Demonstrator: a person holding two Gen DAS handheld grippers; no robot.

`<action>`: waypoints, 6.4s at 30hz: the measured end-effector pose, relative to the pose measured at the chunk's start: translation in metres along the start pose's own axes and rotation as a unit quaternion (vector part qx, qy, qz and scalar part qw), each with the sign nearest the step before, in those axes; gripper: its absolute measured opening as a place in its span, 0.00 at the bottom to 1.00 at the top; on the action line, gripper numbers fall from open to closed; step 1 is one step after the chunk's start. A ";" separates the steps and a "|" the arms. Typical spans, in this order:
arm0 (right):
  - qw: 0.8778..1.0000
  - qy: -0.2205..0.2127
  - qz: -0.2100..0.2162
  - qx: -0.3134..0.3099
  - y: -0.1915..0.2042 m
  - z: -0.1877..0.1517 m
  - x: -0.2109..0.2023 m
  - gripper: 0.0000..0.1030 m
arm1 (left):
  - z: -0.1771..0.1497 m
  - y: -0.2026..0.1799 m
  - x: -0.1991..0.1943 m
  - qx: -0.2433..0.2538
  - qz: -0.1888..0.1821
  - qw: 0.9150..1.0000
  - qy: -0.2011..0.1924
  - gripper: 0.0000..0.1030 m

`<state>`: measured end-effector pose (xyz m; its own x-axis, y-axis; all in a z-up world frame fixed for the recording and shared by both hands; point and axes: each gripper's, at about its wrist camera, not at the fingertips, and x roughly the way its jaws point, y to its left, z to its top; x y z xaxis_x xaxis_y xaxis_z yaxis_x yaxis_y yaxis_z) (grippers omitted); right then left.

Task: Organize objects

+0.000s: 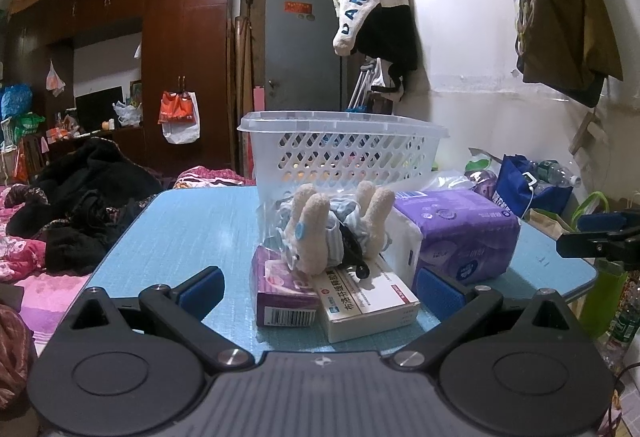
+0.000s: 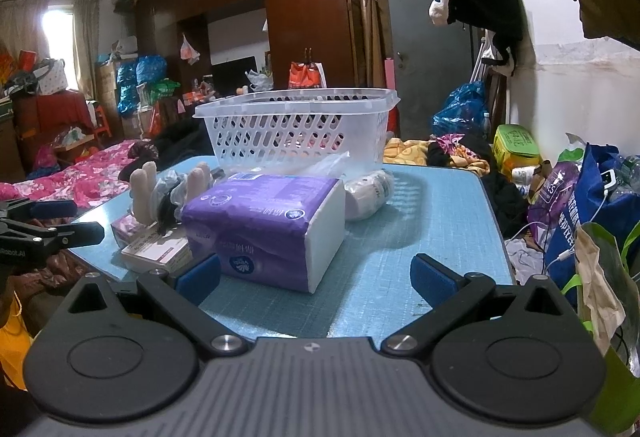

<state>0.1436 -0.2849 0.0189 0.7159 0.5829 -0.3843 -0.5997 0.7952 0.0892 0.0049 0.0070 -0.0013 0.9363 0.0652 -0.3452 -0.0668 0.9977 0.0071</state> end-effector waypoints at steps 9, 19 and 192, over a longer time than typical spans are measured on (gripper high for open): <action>1.000 0.002 0.000 -0.002 0.000 -0.001 0.002 1.00 | 0.000 0.000 0.000 0.001 -0.001 1.000 0.000 1.00; 1.000 0.002 0.000 -0.003 0.000 0.000 0.002 1.00 | -0.001 -0.001 0.000 0.003 -0.003 1.000 0.001 1.00; 0.994 -0.102 0.041 -0.005 -0.023 0.079 0.078 1.00 | 0.138 0.025 0.145 0.087 -0.046 0.994 -0.056 0.81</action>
<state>0.2413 -0.2444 0.0592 0.7219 0.6678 -0.1813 -0.6614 0.7429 0.1029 0.1865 0.0433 0.0782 0.9688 -0.0342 -0.2456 0.0719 0.9866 0.1464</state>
